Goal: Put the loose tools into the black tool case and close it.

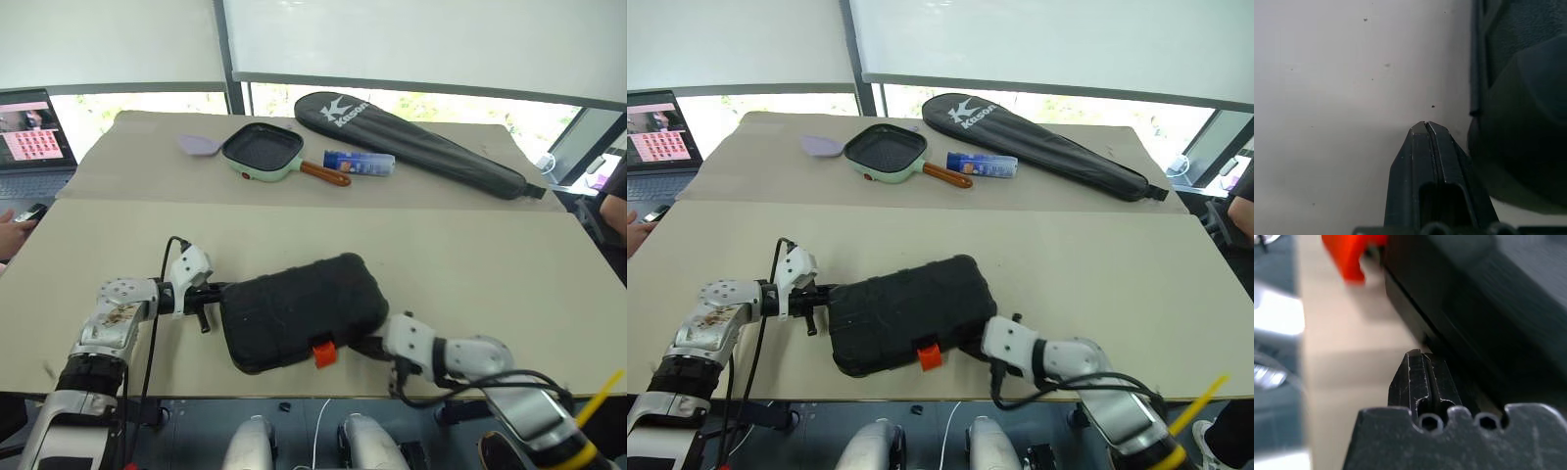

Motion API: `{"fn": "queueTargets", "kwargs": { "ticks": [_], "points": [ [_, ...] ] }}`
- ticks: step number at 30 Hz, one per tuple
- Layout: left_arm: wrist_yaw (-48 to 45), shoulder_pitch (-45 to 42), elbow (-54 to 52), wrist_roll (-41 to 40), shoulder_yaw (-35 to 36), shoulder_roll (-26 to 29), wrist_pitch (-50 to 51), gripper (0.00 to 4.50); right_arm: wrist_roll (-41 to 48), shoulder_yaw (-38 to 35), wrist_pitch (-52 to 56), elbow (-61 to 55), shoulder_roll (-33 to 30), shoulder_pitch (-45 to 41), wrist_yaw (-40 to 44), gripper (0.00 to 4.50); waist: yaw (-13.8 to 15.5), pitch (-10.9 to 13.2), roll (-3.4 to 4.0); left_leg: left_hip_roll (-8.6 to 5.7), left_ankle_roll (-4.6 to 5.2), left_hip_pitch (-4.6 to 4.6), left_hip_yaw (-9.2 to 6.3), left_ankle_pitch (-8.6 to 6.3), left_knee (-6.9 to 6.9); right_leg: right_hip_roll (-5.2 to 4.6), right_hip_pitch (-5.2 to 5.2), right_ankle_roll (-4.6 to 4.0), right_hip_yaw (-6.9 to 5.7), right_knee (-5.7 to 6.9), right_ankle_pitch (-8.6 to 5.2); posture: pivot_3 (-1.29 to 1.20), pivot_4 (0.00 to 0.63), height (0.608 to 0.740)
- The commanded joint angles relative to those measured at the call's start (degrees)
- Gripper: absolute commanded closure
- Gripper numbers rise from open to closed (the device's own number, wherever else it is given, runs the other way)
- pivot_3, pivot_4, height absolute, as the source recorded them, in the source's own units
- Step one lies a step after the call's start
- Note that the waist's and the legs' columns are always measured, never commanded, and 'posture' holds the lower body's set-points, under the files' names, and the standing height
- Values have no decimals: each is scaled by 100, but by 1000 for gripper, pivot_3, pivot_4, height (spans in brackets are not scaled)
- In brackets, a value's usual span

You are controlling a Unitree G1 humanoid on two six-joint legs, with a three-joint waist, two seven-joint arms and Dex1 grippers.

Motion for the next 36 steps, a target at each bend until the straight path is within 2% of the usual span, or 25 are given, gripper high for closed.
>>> {"fn": "queueTargets", "kwargs": {
  "ticks": [1,6,11,14,17,20,23,31,36],
  "points": [
    [76,126,-392,-210,103,-107,171,4465,-151,27,115,309,499,-587,-355,4500,5,0,1,0,0,0,0,0,0,0,1,0,0,1,0,0,150,740],
    [429,195,-533,-302,367,-236,310,4465,-390,5,-124,1073,823,-1190,-387,4500,55,2,2,-2,-1,-8,0,0,2,-3,-4,-1,0,0,1,0,150,740],
    [808,127,-424,-320,629,-292,179,4465,-350,-202,-465,1588,703,-1503,-229,4500,85,5,3,-5,-1,-15,-1,0,2,-6,-6,0,-2,0,2,0,150,740],
    [923,-176,-261,-419,863,-249,150,4465,-37,-440,-312,1414,472,-1368,66,4500,97,7,4,-7,-1,-23,-3,0,2,-8,-10,0,-4,-1,2,0,150,740],
    [515,-518,-377,-784,980,-138,340,4465,435,-790,63,913,176,-1012,372,4500,160,9,3,-7,-1,-41,-11,0,6,-8,-15,1,-15,-5,2,0,150,740],
    [-419,-563,-968,-1237,693,104,824,4465,884,-993,375,244,-70,-558,636,4500,150,9,4,-8,-1,-44,-10,0,6,-10,-15,3,-15,-9,2,0,150,740],
    [-722,-706,-1231,-1073,243,279,1043,4465,1148,-963,603,-391,-191,-170,745,4500,135,10,5,-8,-2,-43,-9,-2,3,-10,-14,5,-14,-11,0,0,150,740],
    [-420,-1138,-1025,-456,-520,-356,678,4465,970,-452,666,-608,261,-213,424,4500,103,10,6,-10,-1,-44,-15,-1,18,-4,-11,6,-14,-6,0,0,150,740],
    [-496,-1176,-737,-131,-747,-376,419,4465,886,-358,609,-341,484,-516,292,4500,90,10,7,-11,-1,-45,-15,-1,23,-4,-11,6,-12,-5,0,0,150,740]
  ]
}}
